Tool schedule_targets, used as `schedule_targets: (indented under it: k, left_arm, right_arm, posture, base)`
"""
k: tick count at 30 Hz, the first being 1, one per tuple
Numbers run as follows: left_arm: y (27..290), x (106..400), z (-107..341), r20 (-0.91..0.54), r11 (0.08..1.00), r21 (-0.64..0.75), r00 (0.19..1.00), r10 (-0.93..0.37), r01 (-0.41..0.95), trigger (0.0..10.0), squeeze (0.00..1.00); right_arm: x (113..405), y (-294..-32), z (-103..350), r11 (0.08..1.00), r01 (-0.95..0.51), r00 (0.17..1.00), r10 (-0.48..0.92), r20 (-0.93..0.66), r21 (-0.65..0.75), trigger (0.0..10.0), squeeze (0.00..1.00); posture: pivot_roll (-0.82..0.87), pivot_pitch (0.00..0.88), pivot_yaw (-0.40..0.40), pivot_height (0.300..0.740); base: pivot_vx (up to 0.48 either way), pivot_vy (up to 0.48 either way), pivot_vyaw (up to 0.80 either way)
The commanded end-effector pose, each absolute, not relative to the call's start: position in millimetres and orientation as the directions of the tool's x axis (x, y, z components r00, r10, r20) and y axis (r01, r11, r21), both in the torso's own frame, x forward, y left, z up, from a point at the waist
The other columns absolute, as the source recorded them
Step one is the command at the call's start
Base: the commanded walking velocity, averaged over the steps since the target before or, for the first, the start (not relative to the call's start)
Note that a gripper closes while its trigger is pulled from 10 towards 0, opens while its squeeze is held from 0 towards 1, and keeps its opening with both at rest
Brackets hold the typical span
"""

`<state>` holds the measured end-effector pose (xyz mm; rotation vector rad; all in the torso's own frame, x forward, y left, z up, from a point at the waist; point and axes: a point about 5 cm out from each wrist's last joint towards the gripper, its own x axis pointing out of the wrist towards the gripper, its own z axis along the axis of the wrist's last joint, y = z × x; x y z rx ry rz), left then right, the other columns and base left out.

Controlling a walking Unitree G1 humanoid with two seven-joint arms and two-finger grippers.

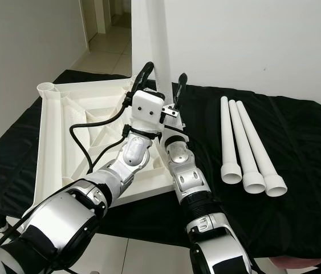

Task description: Building children table

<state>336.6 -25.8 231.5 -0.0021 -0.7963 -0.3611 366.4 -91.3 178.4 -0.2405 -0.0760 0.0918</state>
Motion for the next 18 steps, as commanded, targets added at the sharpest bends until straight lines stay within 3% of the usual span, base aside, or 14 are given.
schedule_targets:
  k: [1, 18]
  left_arm:
    - [-162.5, 213.7, 191.6, 0.449, 0.772, -0.286, 0.791, -0.415, 0.568, 10.0, 0.00]
    - [-162.5, 213.7, 191.6, 0.449, 0.772, -0.286, 0.791, -0.415, 0.568, 10.0, 0.00]
  right_arm:
    - [368.8, -110.5, 174.2, 0.980, -0.020, 0.999, 0.026, 0.028, -0.198, 10.0, 0.00]
    - [368.8, -110.5, 174.2, 0.980, -0.020, 0.999, 0.026, 0.028, -0.198, 10.0, 0.00]
  posture:
    - [0.04, 0.000, -0.083, 0.740]
    - [0.04, 0.000, -0.083, 0.740]
  base:
    - [0.000, 0.000, 0.00]
    - [0.000, 0.000, 0.00]
